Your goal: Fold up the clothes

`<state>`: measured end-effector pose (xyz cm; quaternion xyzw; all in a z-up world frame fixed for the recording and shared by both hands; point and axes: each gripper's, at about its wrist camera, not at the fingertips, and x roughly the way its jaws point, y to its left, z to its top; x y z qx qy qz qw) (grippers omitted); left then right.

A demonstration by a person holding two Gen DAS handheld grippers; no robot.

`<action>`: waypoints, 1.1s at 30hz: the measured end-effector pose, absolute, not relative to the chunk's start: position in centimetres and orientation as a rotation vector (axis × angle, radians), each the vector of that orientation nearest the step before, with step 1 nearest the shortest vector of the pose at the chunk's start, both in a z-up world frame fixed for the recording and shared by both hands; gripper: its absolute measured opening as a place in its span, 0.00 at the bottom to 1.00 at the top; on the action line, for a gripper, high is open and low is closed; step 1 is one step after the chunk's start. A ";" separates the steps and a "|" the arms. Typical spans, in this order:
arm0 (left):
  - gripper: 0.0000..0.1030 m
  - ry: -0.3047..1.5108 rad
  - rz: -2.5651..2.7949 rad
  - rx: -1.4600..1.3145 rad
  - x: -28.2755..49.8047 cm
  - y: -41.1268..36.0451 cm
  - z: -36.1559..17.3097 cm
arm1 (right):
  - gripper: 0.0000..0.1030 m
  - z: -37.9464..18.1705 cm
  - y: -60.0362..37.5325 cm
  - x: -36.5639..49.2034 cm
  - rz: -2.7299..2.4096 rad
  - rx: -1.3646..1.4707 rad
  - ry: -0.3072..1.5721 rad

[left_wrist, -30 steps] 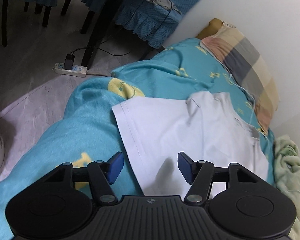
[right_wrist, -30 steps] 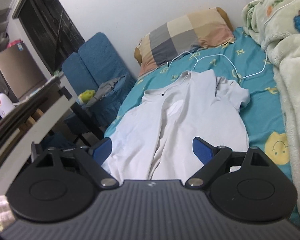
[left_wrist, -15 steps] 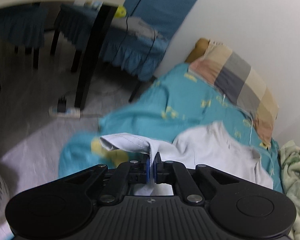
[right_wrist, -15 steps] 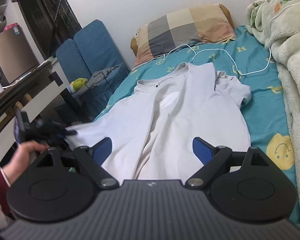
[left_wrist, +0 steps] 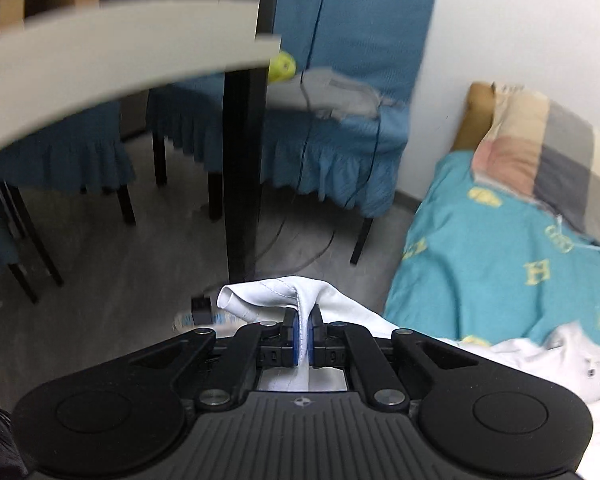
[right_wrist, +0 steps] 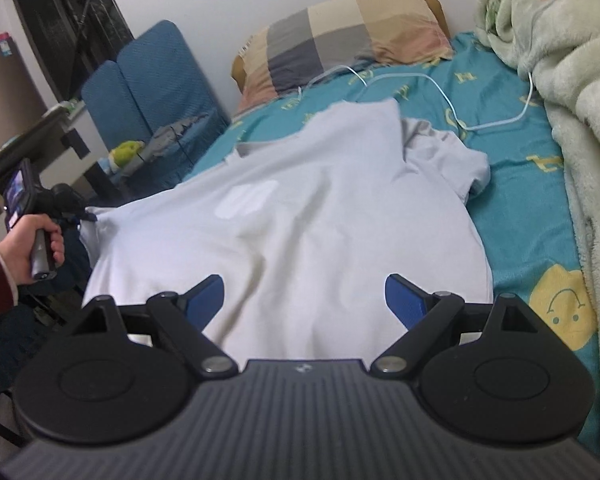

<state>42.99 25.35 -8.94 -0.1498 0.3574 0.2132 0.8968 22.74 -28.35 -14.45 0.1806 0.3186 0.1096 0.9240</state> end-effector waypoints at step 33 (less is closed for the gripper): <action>0.43 1.405 -0.107 -0.236 7.5 6.3 -8.9 | 0.86 -10.0 -28.6 17.0 0.241 0.334 0.550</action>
